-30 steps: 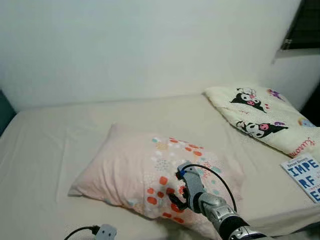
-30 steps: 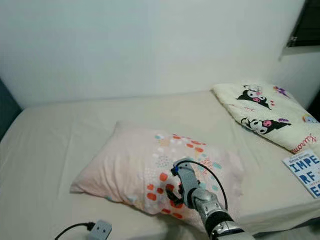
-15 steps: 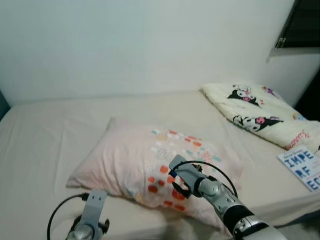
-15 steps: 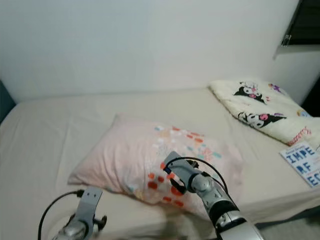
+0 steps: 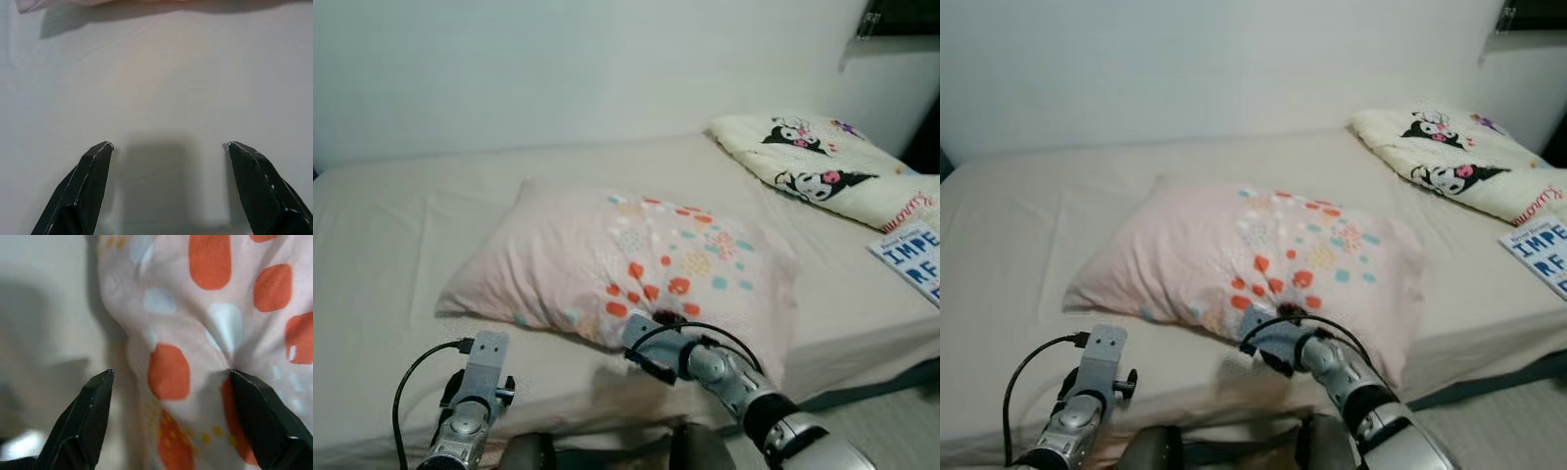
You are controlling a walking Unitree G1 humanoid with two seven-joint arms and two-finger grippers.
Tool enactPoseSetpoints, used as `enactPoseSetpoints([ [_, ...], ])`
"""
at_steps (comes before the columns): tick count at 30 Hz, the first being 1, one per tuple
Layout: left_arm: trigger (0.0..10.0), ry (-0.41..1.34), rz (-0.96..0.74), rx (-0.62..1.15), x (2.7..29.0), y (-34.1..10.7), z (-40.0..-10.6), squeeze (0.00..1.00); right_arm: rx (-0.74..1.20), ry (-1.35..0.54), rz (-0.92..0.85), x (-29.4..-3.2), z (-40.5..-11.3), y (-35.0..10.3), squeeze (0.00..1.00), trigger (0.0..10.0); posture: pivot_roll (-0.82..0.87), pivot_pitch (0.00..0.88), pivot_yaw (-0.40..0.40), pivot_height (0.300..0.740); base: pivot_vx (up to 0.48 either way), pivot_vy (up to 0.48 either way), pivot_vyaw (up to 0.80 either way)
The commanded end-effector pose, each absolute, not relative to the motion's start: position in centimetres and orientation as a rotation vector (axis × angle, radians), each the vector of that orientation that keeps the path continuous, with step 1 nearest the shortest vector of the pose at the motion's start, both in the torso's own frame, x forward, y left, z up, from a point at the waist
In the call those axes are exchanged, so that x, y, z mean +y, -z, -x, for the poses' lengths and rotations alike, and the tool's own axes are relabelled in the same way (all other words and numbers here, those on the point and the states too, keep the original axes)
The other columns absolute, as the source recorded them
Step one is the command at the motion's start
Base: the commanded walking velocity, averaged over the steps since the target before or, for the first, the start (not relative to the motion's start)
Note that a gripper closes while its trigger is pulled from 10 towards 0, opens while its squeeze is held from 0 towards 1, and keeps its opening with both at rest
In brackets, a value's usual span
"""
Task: Clean up the room
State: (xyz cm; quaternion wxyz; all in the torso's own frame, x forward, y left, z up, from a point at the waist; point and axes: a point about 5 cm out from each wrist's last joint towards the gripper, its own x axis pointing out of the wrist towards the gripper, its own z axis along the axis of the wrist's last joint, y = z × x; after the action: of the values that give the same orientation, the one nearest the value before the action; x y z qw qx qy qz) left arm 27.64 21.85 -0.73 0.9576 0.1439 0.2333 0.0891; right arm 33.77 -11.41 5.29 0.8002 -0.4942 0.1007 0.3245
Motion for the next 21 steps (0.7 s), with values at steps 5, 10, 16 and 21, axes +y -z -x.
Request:
enactPoseSetpoints([
  [5, 10.0, -0.205, -0.334, 0.372, 23.1, -0.7, -28.1, 0.00, -0.019, -0.641, 1.344, -10.6, -35.5, -8.1, 0.00, 10.0, 0.09, 0.149, -0.063, 0.535, 0.000, 0.000, 0.00],
  [10, 10.0, -0.184, -0.357, 0.337, 23.2, -0.9, -27.8, 0.00, -0.121, -0.524, 1.424, -10.8, -36.8, -10.2, 0.00, 10.0, 0.11, 0.194, -0.064, 0.515, 0.000, 0.000, 0.00],
  [16, 10.0, -0.161, -0.371, 0.325, 23.1, -0.5, -27.0, 0.00, -0.093, -0.435, 1.390, -11.8, -37.0, -10.0, 0.00, 10.0, 0.12, 0.219, -0.063, 0.515, 0.000, 0.000, 0.00],
  [21, 10.0, -0.147, -0.376, 0.303, 23.1, -0.8, -26.9, 0.00, 0.026, -0.408, 1.160, -12.4, -36.9, -9.6, 0.00, 10.0, 0.14, 0.238, -0.061, 0.515, 0.000, 0.000, 0.00],
])
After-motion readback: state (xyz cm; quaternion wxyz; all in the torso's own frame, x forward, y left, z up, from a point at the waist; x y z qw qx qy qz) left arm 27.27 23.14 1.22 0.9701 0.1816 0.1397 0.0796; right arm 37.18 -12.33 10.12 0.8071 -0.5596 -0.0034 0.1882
